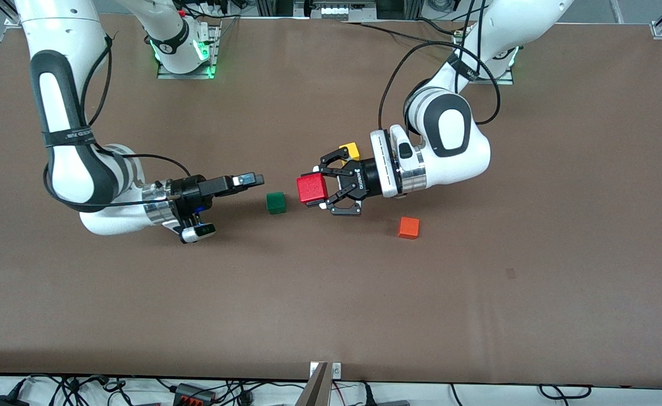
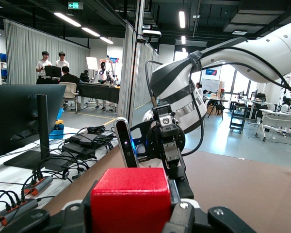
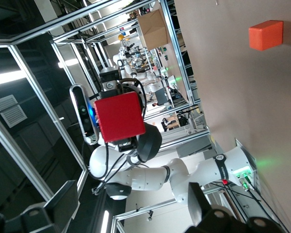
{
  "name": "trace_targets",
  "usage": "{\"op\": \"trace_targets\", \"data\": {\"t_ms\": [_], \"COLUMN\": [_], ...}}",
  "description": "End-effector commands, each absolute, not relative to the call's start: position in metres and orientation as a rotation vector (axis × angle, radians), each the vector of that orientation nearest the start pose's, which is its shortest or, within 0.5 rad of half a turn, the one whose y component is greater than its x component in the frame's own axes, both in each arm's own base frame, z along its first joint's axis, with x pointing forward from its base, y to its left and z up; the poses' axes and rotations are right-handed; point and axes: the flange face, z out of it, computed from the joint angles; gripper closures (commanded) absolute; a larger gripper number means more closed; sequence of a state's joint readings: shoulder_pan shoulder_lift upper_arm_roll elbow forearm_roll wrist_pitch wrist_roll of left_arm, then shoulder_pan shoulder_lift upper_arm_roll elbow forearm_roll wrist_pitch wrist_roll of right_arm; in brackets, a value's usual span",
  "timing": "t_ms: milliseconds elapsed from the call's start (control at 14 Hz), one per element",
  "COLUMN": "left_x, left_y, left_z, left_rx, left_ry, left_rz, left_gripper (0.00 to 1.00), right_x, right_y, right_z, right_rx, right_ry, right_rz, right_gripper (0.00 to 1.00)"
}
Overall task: Pass red block to right arm, stack on blue
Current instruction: 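Bring the right gripper to the red cube held by the left gripper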
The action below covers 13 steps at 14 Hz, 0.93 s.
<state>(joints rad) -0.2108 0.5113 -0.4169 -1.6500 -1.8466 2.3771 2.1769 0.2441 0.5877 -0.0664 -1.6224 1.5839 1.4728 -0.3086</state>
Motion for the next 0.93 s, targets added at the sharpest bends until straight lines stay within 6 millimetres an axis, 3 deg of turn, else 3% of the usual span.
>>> {"op": "trace_targets", "data": {"t_ms": [0,357,643,857], "left_x": [0.593,0.594,0.593,0.594], "left_y": [-0.388,-0.387,-0.387,-0.386], "left_z": [0.38,0.381,0.381,0.381], "left_rx": [1.476,1.475,1.476,1.478], "left_ry": [-1.049,-1.048,-1.05,-1.048], "left_rz": [1.294,1.297,1.296,1.296], "left_gripper": [0.83,0.83,0.83,0.83], "right_x": [0.636,0.646,0.641,0.643], "right_y": [0.259,0.286,0.31,0.313], "right_z": [0.348,0.355,0.356,0.347], "right_rx": [-1.585,-1.596,-1.56,-1.556], "right_ry": [0.028,0.077,0.087,0.114], "right_rz": [0.435,0.422,0.426,0.419], "right_gripper": [0.0,0.0,0.0,0.0]}}
